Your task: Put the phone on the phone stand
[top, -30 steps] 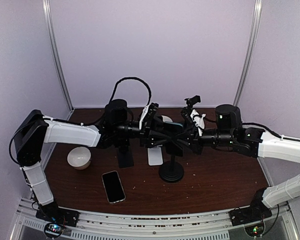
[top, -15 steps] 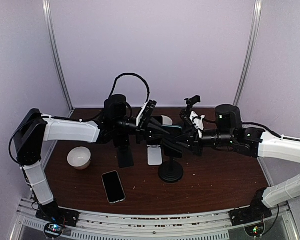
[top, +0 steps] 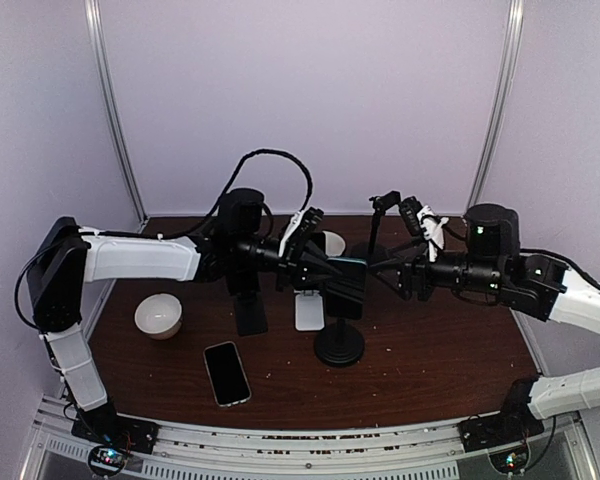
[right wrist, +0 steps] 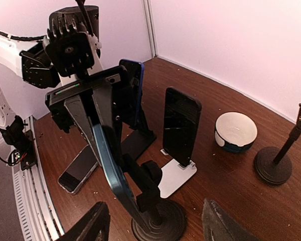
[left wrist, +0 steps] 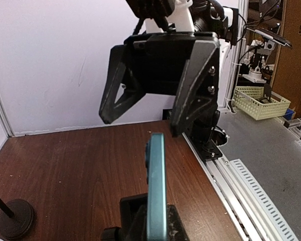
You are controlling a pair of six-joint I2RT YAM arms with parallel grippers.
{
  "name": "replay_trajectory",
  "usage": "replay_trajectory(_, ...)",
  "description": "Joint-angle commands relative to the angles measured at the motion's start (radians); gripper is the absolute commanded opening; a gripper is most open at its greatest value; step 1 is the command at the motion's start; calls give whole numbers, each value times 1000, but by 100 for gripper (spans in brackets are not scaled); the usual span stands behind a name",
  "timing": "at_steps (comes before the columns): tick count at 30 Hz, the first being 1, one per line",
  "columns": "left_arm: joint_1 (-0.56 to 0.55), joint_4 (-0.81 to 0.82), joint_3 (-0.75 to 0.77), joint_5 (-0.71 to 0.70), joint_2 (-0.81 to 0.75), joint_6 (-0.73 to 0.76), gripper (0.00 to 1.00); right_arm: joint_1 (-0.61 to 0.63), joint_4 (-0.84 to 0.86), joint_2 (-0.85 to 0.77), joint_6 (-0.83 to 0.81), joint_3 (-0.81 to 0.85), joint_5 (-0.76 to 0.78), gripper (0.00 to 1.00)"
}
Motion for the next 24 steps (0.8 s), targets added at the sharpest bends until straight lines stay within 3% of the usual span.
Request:
replay_trajectory(1,7,16,107,12,-27,-40,0,-4,-131,-51,158,6,119,67)
replay_trajectory(8,4,66,104,-47,-94,-114,0,-5,-302,-60,298,55,296,67)
replay_trajectory(13,5,-3,113,-163,-159,-106,0,54,-212,-111,365,-26,396,64)
replay_trajectory(17,5,-76,107,-220,-197,-120,0,213,-223,-34,335,24,645,67)
replay_trajectory(24,5,51,73,-225,-177,-209,0,237,-88,61,283,-6,649,73)
